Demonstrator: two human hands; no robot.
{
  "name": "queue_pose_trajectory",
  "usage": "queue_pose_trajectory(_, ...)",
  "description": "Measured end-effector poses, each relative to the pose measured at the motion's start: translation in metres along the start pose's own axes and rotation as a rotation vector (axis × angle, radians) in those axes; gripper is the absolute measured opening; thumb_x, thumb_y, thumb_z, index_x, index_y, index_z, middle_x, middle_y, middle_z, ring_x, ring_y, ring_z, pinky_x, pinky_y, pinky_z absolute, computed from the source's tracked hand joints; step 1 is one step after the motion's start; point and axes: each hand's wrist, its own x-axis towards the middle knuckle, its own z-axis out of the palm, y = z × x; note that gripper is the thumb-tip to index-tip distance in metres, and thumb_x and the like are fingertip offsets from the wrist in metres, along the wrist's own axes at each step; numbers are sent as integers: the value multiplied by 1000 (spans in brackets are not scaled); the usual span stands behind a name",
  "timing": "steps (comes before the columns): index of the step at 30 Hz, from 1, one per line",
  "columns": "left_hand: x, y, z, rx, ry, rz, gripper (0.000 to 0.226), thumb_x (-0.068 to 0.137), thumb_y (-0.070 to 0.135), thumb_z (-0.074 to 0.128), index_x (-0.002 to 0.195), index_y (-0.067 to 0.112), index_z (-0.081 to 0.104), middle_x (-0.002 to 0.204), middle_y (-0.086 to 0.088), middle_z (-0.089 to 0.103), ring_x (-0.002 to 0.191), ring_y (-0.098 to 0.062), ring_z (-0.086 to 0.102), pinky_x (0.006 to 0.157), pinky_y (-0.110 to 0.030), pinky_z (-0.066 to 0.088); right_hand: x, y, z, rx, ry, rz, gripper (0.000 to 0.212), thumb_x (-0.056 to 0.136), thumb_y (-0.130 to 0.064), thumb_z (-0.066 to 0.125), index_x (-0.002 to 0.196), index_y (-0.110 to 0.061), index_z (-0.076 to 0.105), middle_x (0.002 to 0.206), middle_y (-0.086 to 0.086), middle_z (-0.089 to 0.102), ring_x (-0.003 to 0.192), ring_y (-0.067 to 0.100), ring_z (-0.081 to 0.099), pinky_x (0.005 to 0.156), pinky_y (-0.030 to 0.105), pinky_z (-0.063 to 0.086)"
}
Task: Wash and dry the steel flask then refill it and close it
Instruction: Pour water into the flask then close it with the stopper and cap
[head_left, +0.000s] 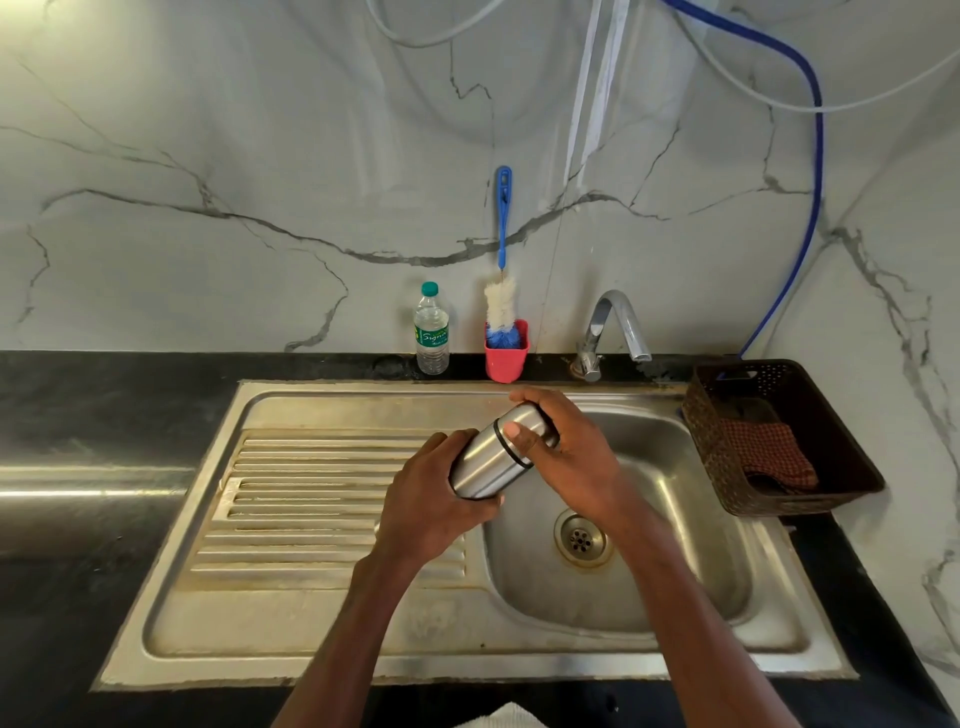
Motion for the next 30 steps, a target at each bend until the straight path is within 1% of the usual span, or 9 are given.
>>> queue_pose_trajectory(3,-1,1,1,14,-12,1,71,60,52,84,126,41,58,102,17,60,86,-7,61,71,-38,57,2,-3,-1,-60,12,84,52,92,-66,58,133,-33,57,114,-16,63,100,2,61,89,30,54)
queue_pose_trajectory(5,-1,1,1,4,-4,-5,71,61,51,85,126,41,58,103,18,61,86,-7,62,71,-38,57,1,-2,-2,-49,-11,45,54,94,-65,58,138,-34,54,120,-17,61,105,0,59,93,30,52)
queue_pose_trajectory(10,-1,6,0,22,-15,-2,73,61,53,83,128,43,56,103,18,60,85,-7,62,70,-39,57,3,-5,4,-196,112,117,45,91,-73,54,112,-34,59,101,-14,62,87,3,59,76,31,53)
queue_pose_trajectory(14,-1,5,-1,-7,-3,-8,73,60,51,85,128,42,58,104,18,61,87,-6,63,72,-38,57,2,-8,-4,-54,-1,-23,42,98,-60,55,130,-34,59,115,-17,60,100,-3,58,81,19,46)
queue_pose_trajectory(16,0,5,-2,0,7,-1,74,60,51,85,128,41,58,105,18,61,86,-5,63,71,-37,57,0,-7,-2,-81,53,-17,34,97,-60,58,120,-35,62,107,-17,62,94,0,60,78,23,49)
queue_pose_trajectory(20,-1,10,-1,34,-21,30,74,61,54,83,130,42,57,106,18,61,86,-6,62,71,-37,57,8,-15,2,-289,122,174,58,89,-85,37,97,-31,57,88,-11,64,80,8,62,75,37,56)
queue_pose_trajectory(25,2,6,-3,4,-3,18,74,61,53,85,130,43,57,104,18,61,87,-5,62,72,-38,57,8,-16,-4,-222,88,-36,30,96,-62,56,102,-33,60,95,-14,63,83,4,61,72,29,53)
queue_pose_trajectory(27,2,10,-4,53,-8,29,76,61,56,80,132,43,56,103,18,61,85,-7,62,71,-38,57,11,-21,2,-276,173,130,32,96,-60,53,94,-29,60,88,-11,65,81,11,62,72,34,54)
queue_pose_trajectory(30,1,14,-2,60,-17,37,76,62,57,80,132,44,53,103,19,60,84,-6,61,70,-37,57,21,-27,3,-354,123,363,43,96,-62,45,103,-23,62,99,-3,68,93,24,65,80,40,53)
